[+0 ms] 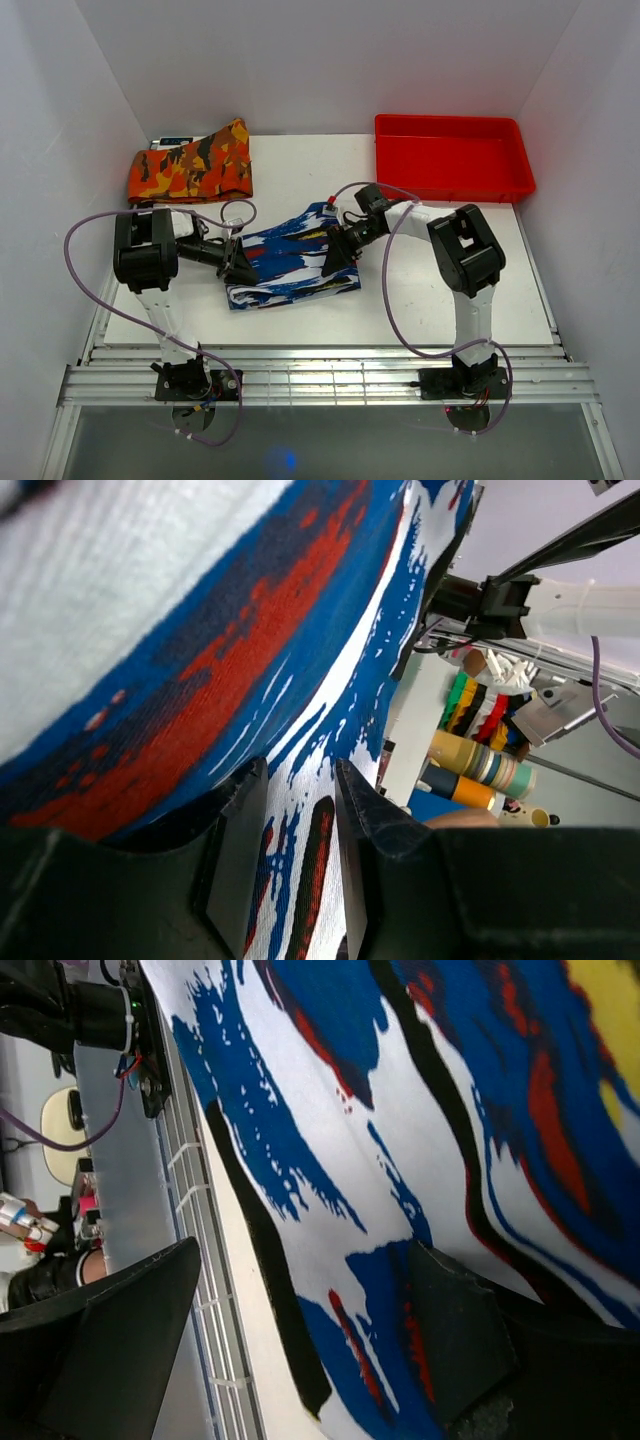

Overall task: Fold and stack the trousers
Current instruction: Fold the trousers

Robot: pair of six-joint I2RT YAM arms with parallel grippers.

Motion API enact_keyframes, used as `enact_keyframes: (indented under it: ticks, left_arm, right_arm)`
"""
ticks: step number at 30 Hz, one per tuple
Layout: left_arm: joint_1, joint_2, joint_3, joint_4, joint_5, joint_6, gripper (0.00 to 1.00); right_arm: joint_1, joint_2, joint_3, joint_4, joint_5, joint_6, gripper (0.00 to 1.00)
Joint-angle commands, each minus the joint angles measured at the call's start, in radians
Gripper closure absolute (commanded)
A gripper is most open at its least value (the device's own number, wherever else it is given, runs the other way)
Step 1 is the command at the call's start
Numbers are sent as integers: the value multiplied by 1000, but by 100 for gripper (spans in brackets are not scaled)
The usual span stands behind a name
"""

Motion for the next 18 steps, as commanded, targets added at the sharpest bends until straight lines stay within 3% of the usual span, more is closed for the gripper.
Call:
enact_keyframes:
  ticks: [1,4,8,13,16,18]
  left_arm:
    - [39,22,21,79,-215,-62,55]
    - [45,38,104,186,-226,-105,52]
    - [30,50,252,246,-160,-122,47]
    - [28,-28,360,227,-75,-107,41]
    - [45,-154,351,222,-22,-120,36]
    - [65,-248,328,211,25,-162,25]
  right_arm:
    - [-56,-54,-151,116,108,131,10]
    - [-96,-112,-275,202,174,206,10]
    - [-113,-167,-291,204,206,174,10]
    - [-113,-255,-89,17,227,-32,8]
    - [-112,-327,28,-66,304,-131,7]
    - [-113,-380,88,-140,350,-180,7]
